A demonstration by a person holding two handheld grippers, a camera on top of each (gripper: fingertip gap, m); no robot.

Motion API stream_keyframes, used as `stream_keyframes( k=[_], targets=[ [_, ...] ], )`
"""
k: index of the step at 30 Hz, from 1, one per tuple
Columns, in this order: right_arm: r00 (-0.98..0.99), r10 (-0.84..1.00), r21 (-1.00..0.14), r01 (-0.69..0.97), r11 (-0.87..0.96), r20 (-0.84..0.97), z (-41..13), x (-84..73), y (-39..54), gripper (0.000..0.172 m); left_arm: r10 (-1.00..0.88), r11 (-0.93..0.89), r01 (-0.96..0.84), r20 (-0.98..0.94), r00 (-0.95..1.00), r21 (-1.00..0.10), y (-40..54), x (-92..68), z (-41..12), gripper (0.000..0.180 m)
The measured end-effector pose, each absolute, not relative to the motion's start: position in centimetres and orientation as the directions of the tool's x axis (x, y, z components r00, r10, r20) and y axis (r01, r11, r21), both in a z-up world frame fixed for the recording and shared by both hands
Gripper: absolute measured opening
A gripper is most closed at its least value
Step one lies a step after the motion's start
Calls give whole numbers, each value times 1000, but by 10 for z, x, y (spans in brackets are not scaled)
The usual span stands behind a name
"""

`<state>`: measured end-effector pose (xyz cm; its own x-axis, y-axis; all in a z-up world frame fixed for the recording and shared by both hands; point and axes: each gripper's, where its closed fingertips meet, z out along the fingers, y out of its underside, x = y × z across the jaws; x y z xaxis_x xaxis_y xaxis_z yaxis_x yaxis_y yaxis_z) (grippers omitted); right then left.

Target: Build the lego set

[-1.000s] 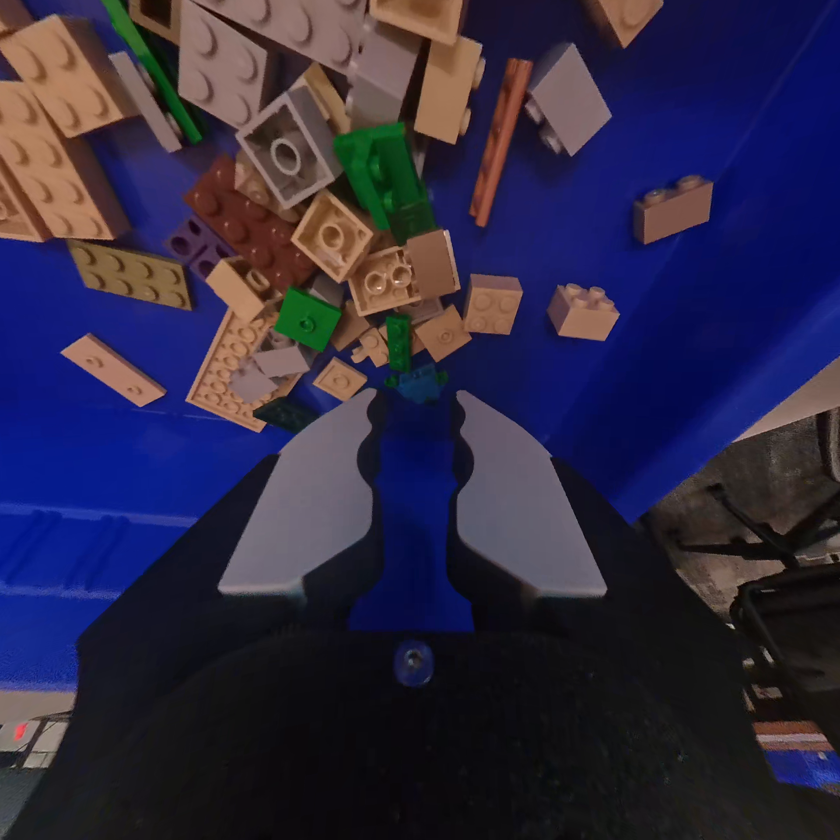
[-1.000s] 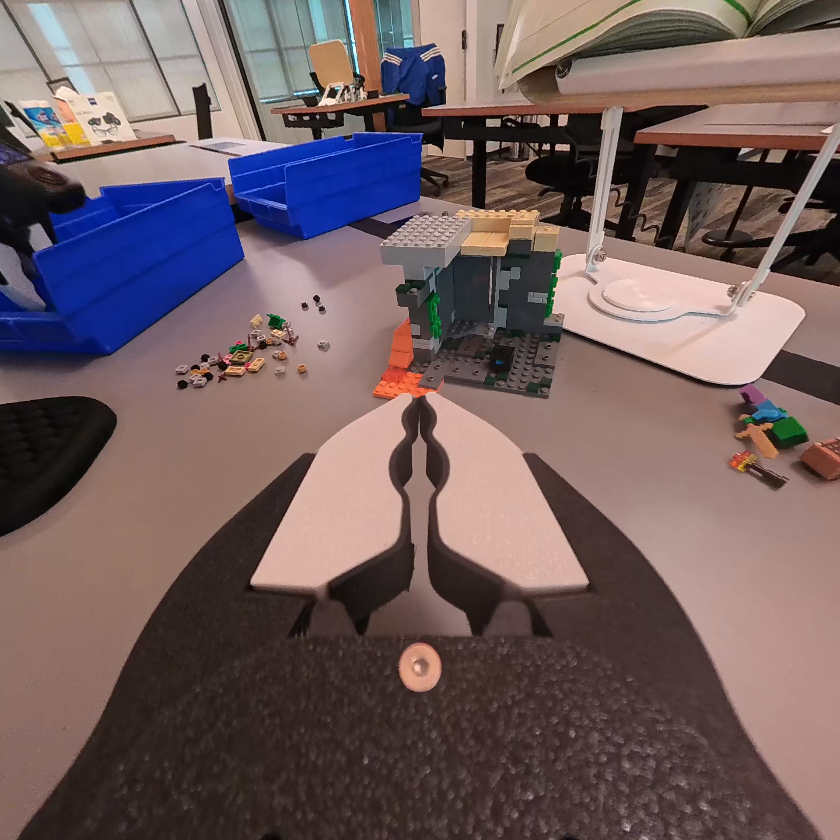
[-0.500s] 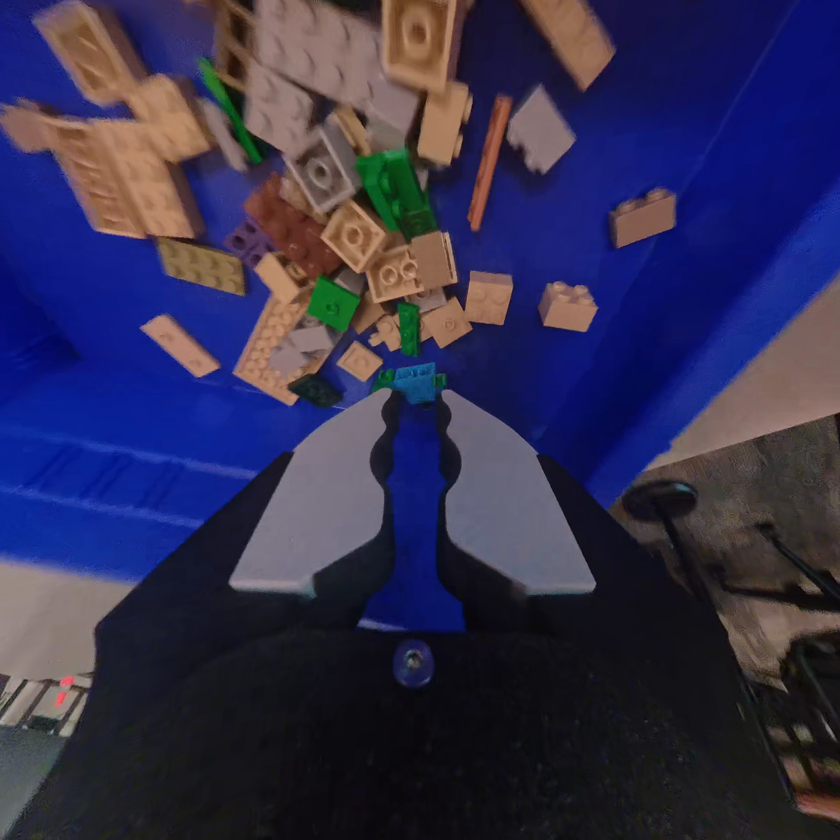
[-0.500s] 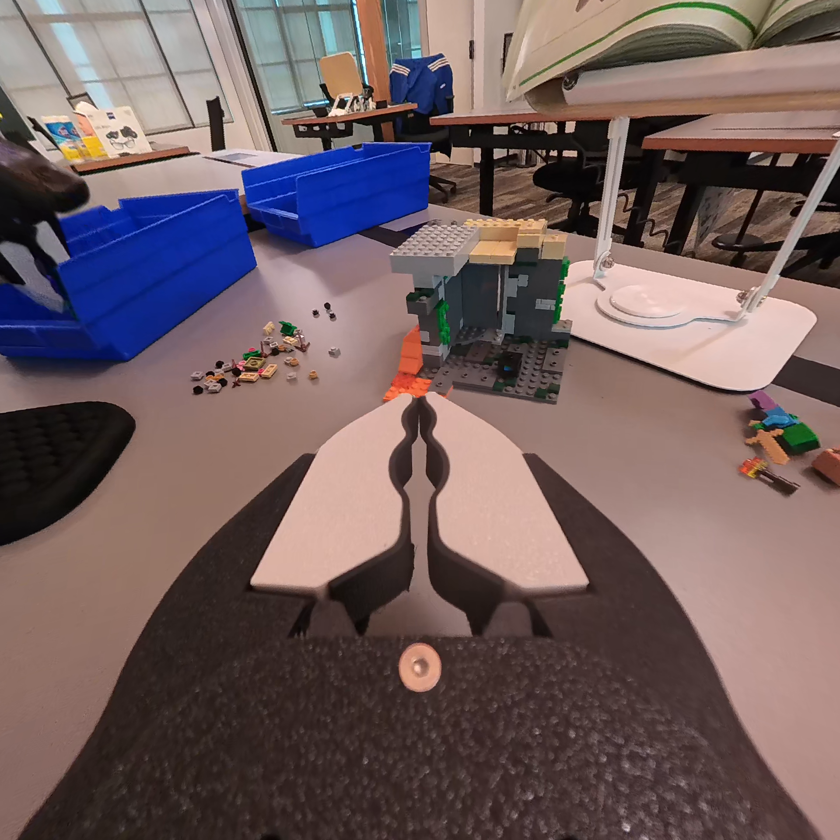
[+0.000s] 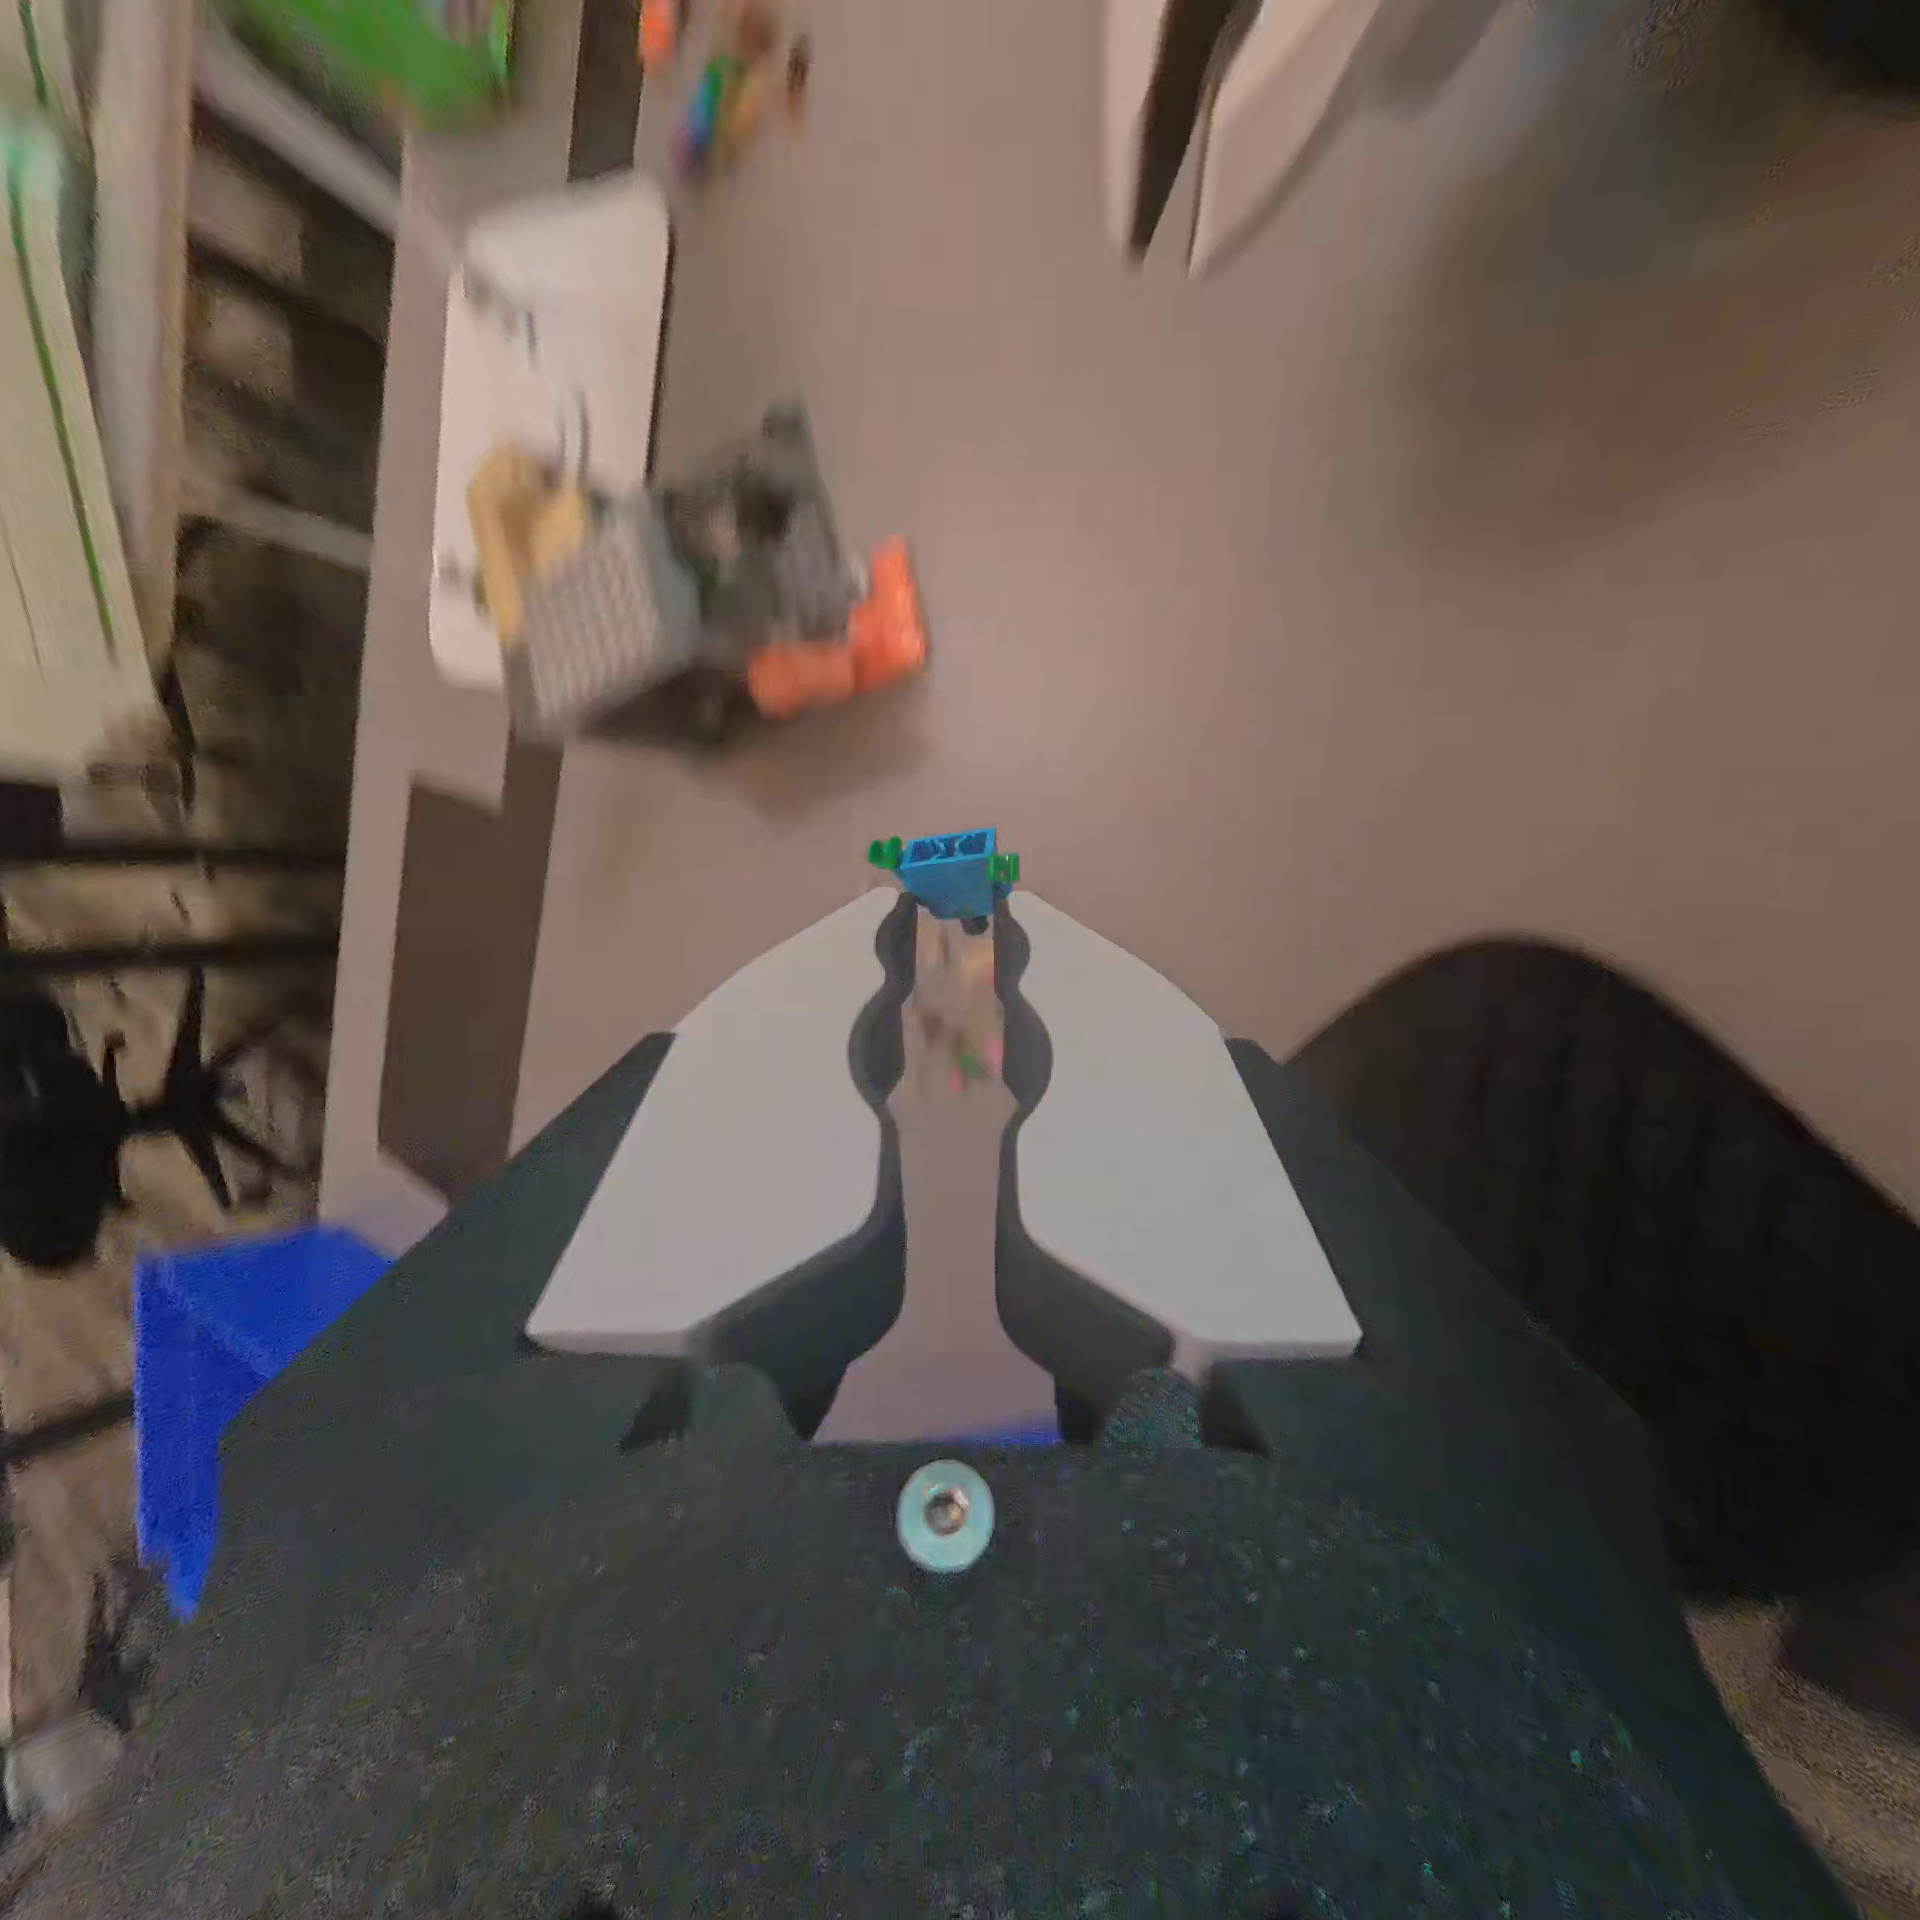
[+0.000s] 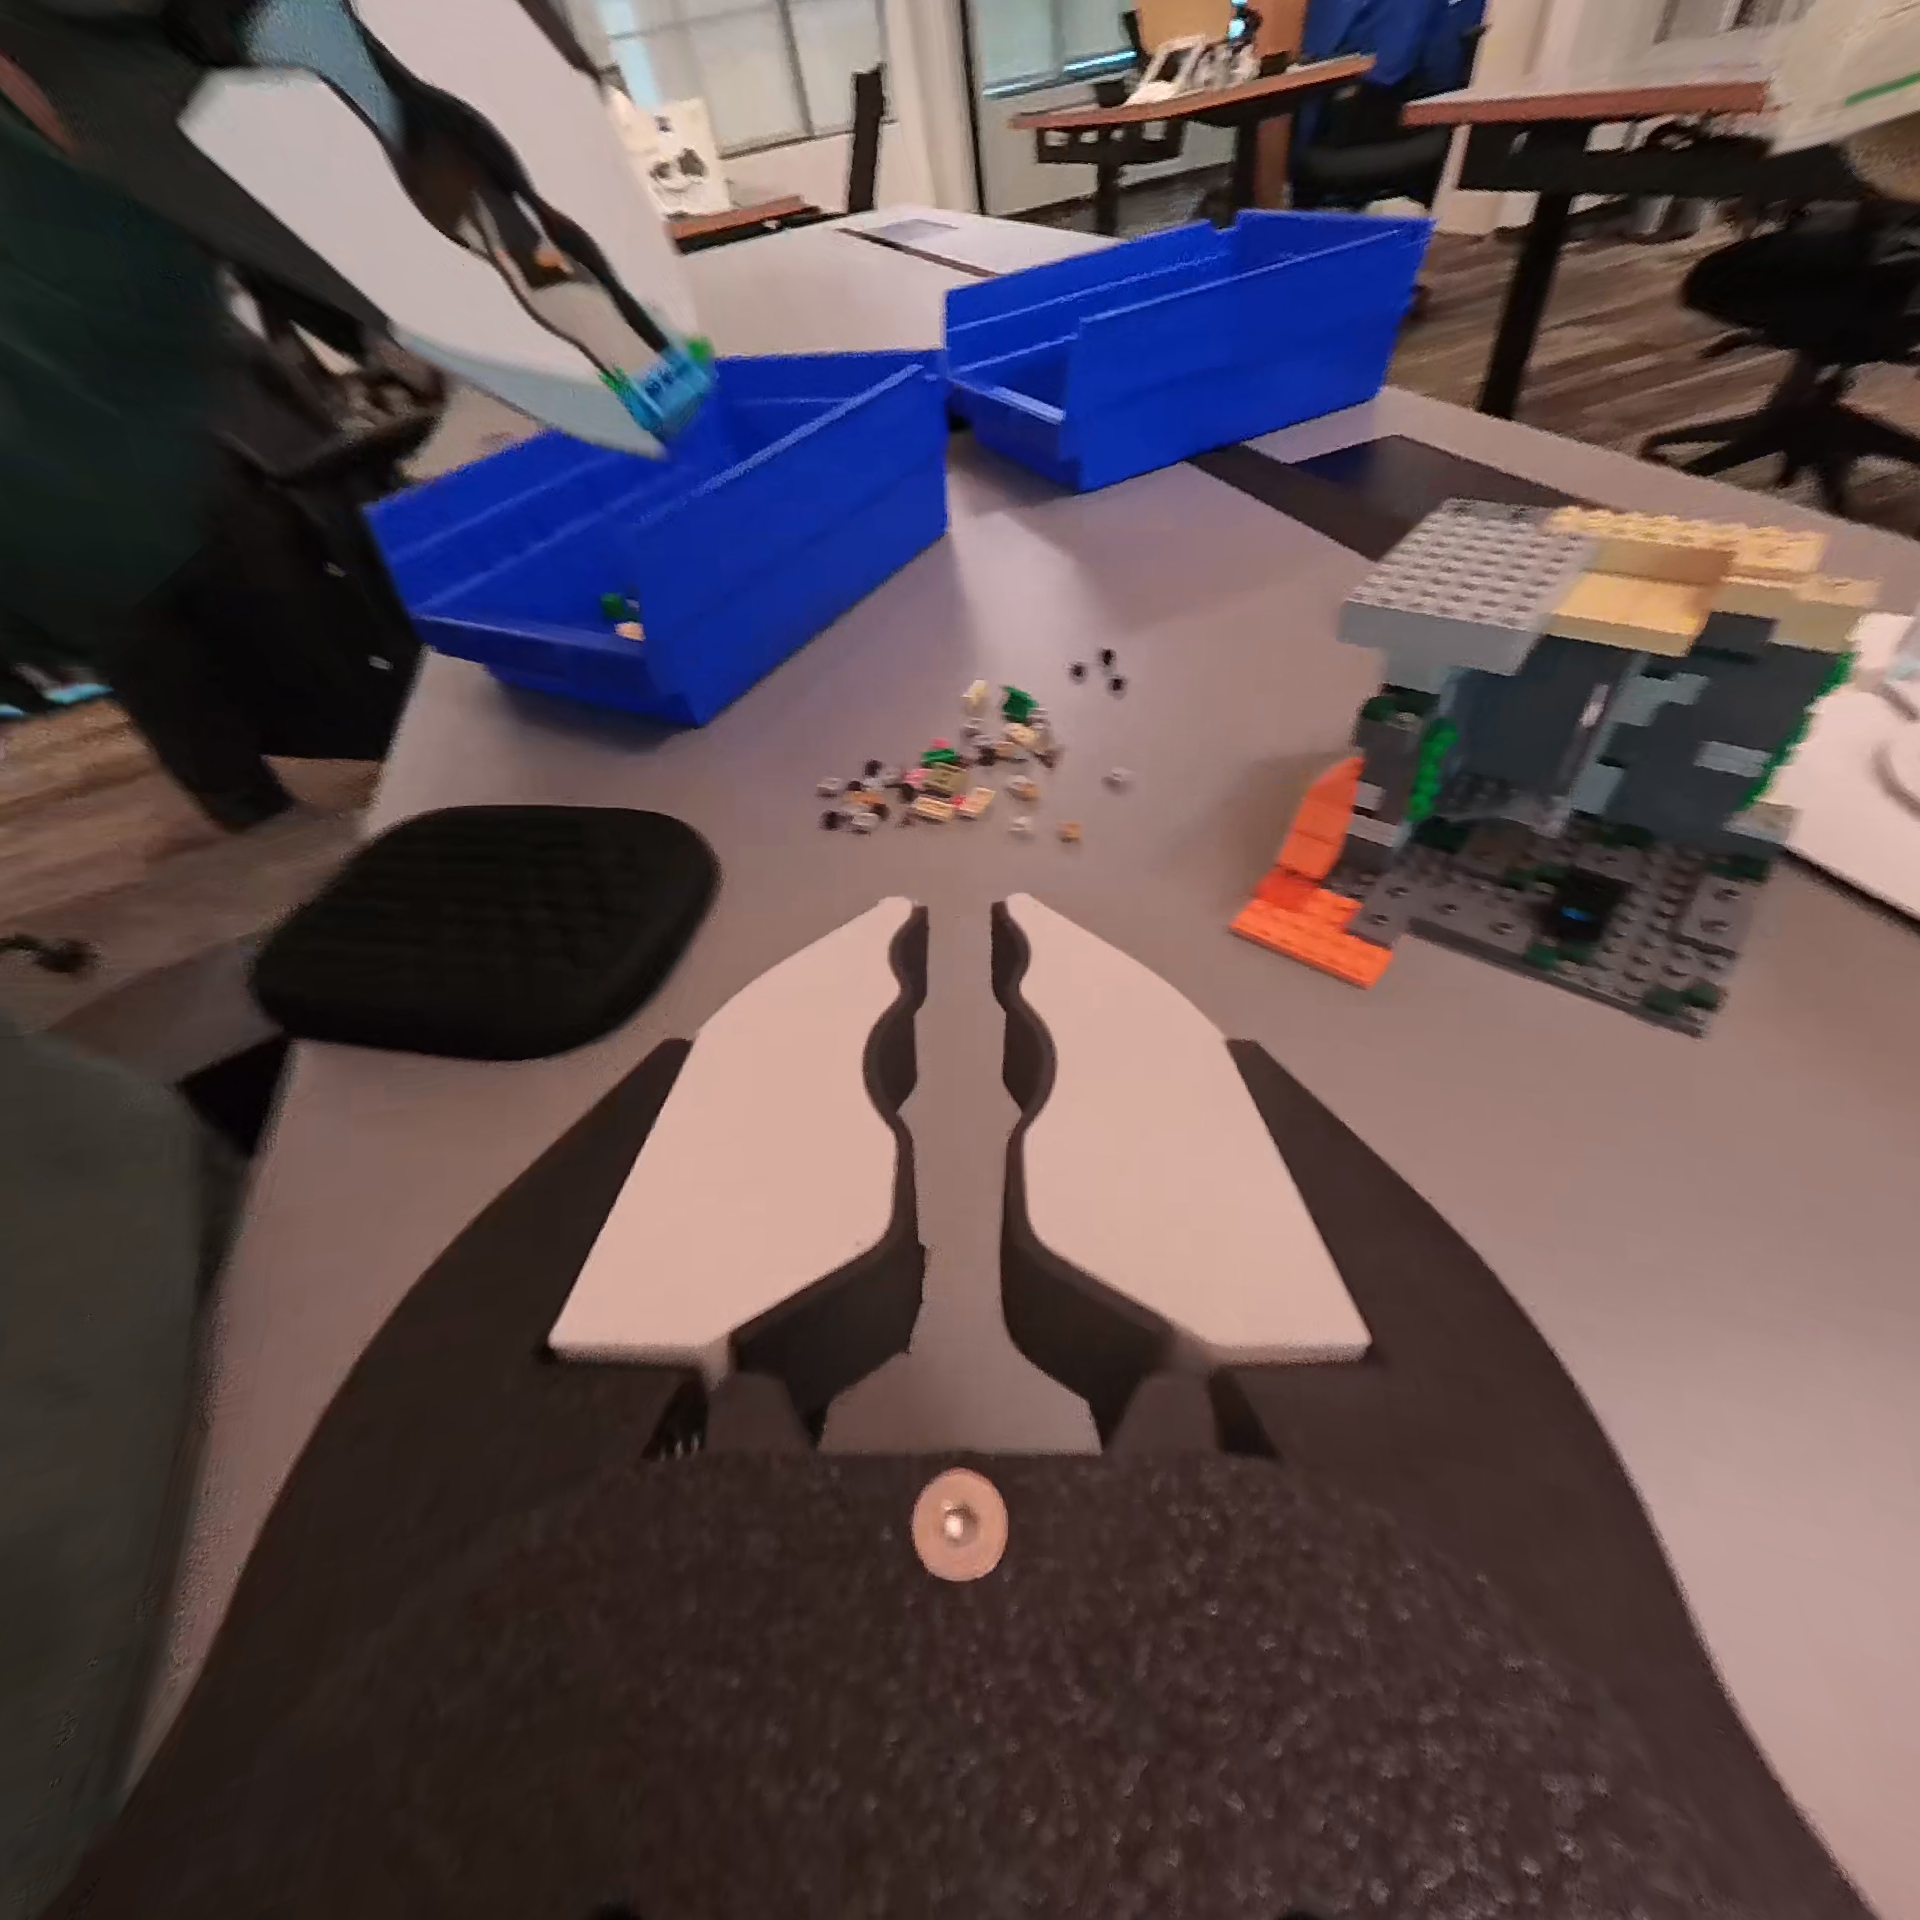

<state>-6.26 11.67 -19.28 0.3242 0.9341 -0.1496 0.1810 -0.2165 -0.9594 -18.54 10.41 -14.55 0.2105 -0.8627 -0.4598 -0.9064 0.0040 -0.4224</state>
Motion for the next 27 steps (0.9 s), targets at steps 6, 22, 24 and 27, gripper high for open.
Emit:
stream_keyframes(
  k=[6,22,24,27],
  targets=[
    [281,884,-917,35,-398,-373,-159,-43,95,25,-868,254,-846,-496,15,-470,99,-71,-160,13],
    [231,700,-730,-75,-679,-675,-187,-3,83,10,-889,339,-739,-455,-49,-582,83,0,-198,11],
    [214,712,-740,-103,-665,-669,-186,1,85,9,-940,243,-676,-340,11,-695,80,1,-196,15],
    [191,749,-773,-139,-619,-634,-182,7,86,9,-988,43,-546,-118,102,-837,83,2,-194,22]
  ],
)
